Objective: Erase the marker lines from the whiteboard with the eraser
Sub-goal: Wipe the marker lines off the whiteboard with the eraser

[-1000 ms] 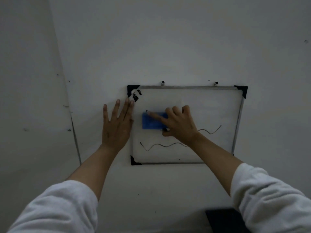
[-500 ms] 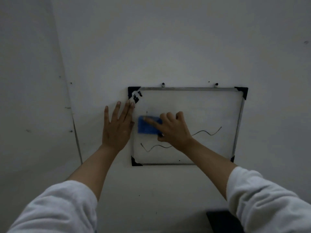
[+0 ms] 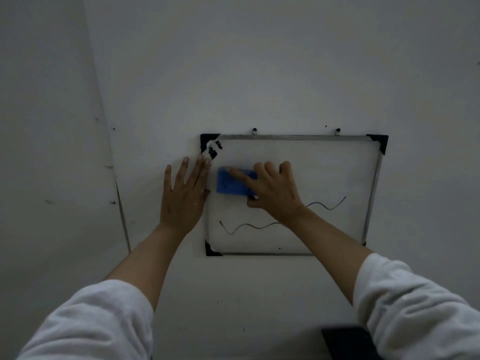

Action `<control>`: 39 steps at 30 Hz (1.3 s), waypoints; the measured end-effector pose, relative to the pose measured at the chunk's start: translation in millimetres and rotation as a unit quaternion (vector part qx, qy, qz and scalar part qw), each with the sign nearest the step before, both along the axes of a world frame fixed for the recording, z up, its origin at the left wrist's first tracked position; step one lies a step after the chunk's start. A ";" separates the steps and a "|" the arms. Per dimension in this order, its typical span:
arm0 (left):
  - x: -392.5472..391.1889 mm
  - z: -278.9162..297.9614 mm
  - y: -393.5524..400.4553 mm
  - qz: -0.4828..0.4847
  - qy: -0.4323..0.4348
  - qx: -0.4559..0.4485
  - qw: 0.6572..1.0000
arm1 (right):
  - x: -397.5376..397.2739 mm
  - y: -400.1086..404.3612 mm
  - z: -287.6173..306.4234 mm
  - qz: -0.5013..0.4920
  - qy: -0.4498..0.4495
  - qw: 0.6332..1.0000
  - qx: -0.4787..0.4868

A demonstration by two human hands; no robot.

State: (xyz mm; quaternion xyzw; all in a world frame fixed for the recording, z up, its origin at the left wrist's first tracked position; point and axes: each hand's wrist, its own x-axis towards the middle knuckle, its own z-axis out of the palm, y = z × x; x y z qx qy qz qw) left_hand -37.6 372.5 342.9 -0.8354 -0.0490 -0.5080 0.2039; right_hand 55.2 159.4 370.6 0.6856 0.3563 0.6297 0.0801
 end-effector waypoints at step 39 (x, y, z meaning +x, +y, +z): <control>-8.7 3.1 5.4 -0.016 0.029 0.016 0.999 | 12.2 -21.5 -46.1 0.027 -0.023 0.984 -0.172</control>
